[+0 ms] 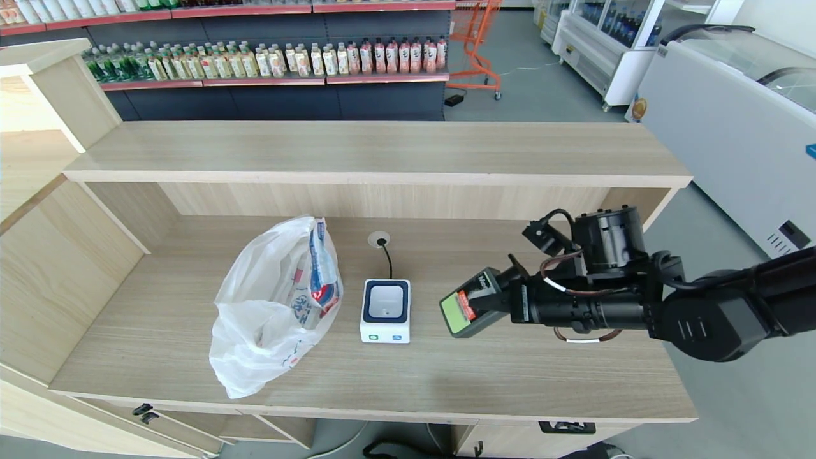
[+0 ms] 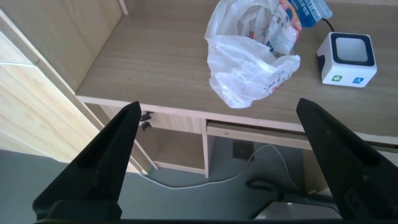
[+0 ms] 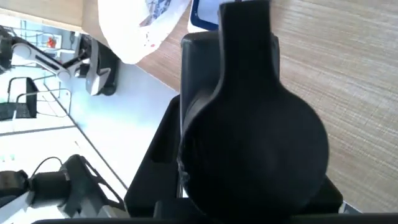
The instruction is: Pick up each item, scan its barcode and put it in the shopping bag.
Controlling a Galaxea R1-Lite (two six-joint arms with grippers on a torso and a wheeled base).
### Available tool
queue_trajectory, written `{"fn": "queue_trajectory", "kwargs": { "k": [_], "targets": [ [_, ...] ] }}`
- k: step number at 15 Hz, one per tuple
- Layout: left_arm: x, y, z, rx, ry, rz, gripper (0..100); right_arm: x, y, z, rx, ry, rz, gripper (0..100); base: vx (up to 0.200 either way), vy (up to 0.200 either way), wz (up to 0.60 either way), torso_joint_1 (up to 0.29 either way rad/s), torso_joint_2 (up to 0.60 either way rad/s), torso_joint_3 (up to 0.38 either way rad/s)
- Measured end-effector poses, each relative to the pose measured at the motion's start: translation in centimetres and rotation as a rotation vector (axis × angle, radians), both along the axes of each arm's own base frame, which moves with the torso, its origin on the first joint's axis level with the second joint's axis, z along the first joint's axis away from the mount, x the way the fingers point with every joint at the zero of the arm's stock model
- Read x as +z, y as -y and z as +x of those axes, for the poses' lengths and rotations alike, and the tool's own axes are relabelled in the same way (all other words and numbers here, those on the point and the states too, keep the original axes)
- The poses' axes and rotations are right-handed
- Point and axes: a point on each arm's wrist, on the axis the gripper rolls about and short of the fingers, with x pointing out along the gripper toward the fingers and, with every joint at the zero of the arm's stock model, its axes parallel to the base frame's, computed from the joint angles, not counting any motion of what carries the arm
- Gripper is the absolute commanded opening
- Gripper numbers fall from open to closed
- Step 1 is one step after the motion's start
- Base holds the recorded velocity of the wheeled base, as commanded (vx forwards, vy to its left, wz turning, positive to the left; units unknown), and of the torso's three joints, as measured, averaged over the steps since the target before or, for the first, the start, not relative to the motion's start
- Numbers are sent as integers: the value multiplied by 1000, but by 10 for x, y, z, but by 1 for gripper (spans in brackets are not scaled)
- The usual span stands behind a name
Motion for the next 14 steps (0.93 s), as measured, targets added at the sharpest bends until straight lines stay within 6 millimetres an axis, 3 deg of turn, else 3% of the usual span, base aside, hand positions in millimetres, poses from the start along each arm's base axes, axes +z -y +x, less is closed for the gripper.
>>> {"fn": "queue_trajectory", "kwargs": {
  "k": [5,14],
  "targets": [
    [0,0,0,0,0,0,100,-20,-26,21,11,33,-47,0,0,0,0,0,0,0],
    [0,0,0,0,0,0,100,-40,-44,43,21,47,-34,0,0,0,0,0,0,0]
  ]
}}
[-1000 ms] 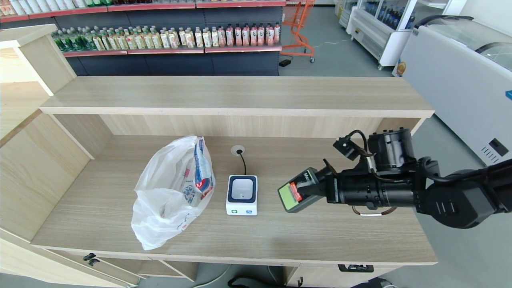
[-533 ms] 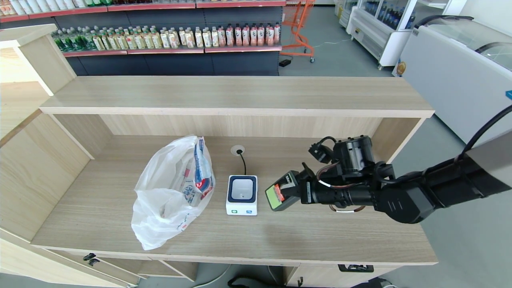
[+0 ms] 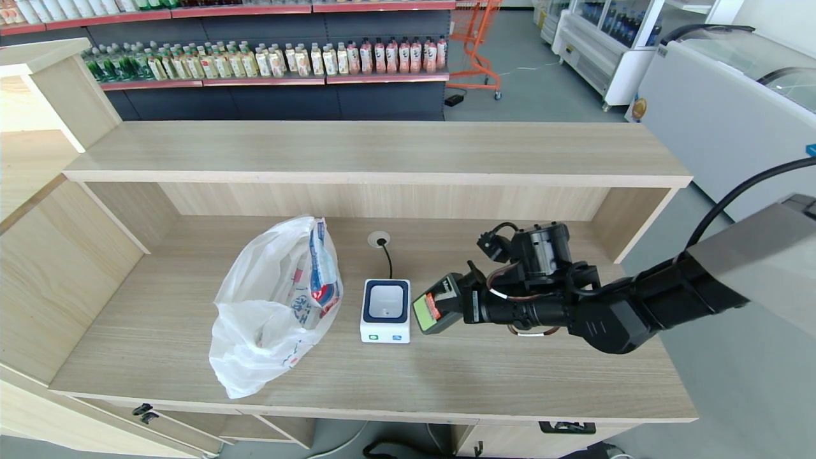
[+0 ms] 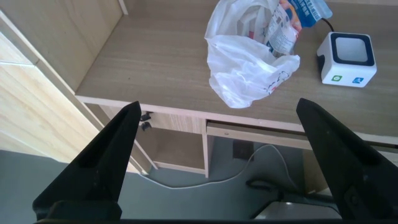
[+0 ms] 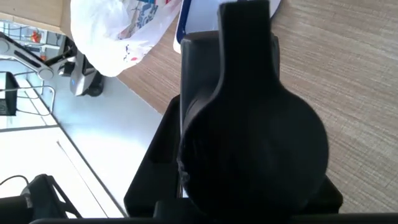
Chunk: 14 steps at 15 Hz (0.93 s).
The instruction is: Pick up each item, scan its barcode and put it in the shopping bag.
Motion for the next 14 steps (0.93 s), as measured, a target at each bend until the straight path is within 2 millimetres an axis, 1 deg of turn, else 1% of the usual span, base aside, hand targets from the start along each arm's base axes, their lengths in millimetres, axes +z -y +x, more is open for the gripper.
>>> {"fn": "queue_trajectory", "kwargs": {
  "k": [2,7,9,14],
  "targets": [
    [0,0,0,0,0,0,100,-3,-5,5,1,4,9,0,0,0,0,0,0,0],
    [0,0,0,0,0,0,100,-5,-24,16,17,13,41,0,0,0,0,0,0,0],
    [0,0,0,0,0,0,100,-11,-31,18,27,7,38,0,0,0,0,0,0,0],
    [0,0,0,0,0,0,100,-24,-40,22,9,33,33,0,0,0,0,0,0,0]
  ]
}}
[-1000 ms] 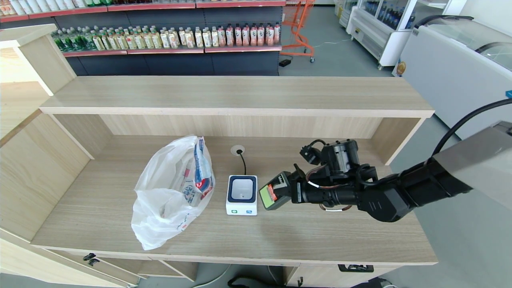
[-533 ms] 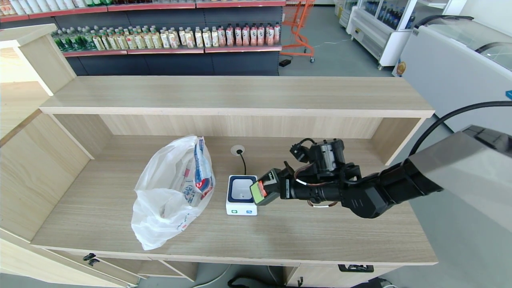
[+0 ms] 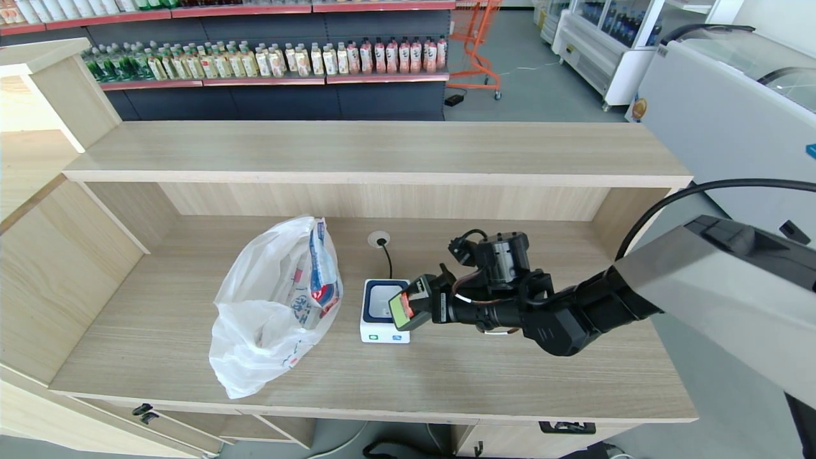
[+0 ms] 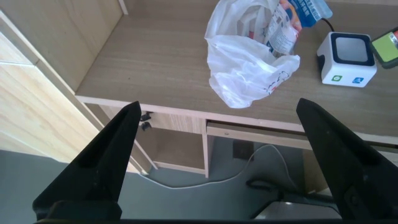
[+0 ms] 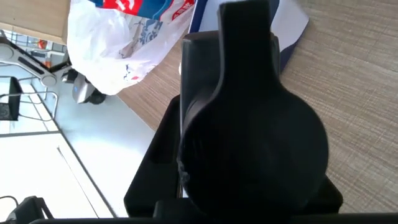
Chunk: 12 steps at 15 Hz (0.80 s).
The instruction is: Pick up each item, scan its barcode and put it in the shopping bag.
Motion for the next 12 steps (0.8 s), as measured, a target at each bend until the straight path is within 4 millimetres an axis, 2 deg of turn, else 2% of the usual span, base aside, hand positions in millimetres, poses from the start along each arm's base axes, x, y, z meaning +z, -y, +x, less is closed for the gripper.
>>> {"fn": "queue_trajectory", "kwargs": {
  "k": [12],
  "targets": [
    [0,0,0,0,0,0,100,-9,-16,15,-30,42,4,0,0,0,0,0,0,0]
  ]
}}
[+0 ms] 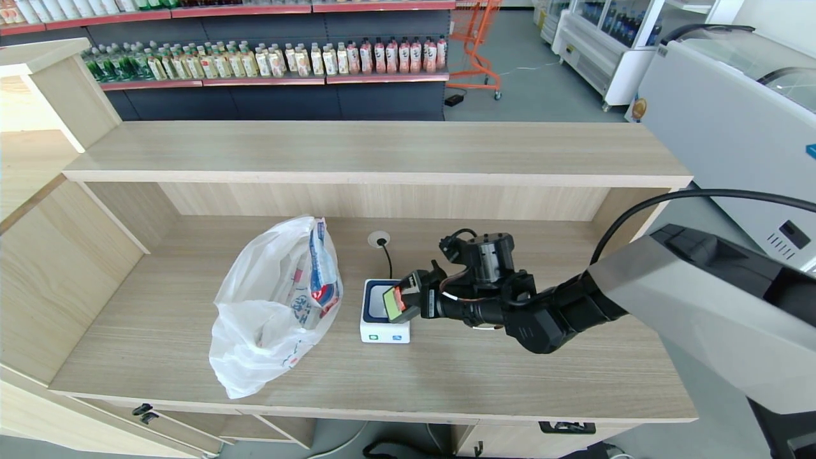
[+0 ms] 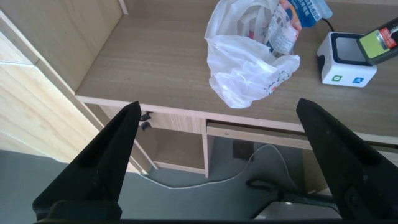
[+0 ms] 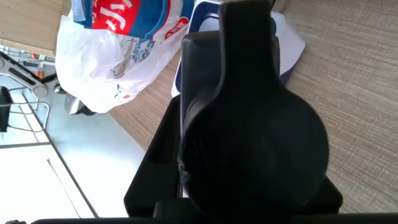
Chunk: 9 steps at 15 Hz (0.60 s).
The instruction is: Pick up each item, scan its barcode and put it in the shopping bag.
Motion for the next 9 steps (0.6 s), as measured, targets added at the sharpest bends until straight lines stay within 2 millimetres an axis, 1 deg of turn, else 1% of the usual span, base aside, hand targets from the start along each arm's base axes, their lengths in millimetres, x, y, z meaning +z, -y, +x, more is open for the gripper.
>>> {"fn": "queue_trajectory", "kwargs": {
  "k": [6,7,8,9],
  "targets": [
    [0,0,0,1,0,0,100,0,-2,4,-1,7,7,0,0,0,0,0,0,0],
    [0,0,0,0,0,0,100,6,-1,3,-9,-2,26,0,0,0,0,0,0,0],
    [0,0,0,0,0,0,100,21,0,1,-25,-20,93,0,0,0,0,0,0,0],
    [0,0,0,0,0,0,100,41,2,-2,-33,-25,171,0,0,0,0,0,0,0]
  ]
}}
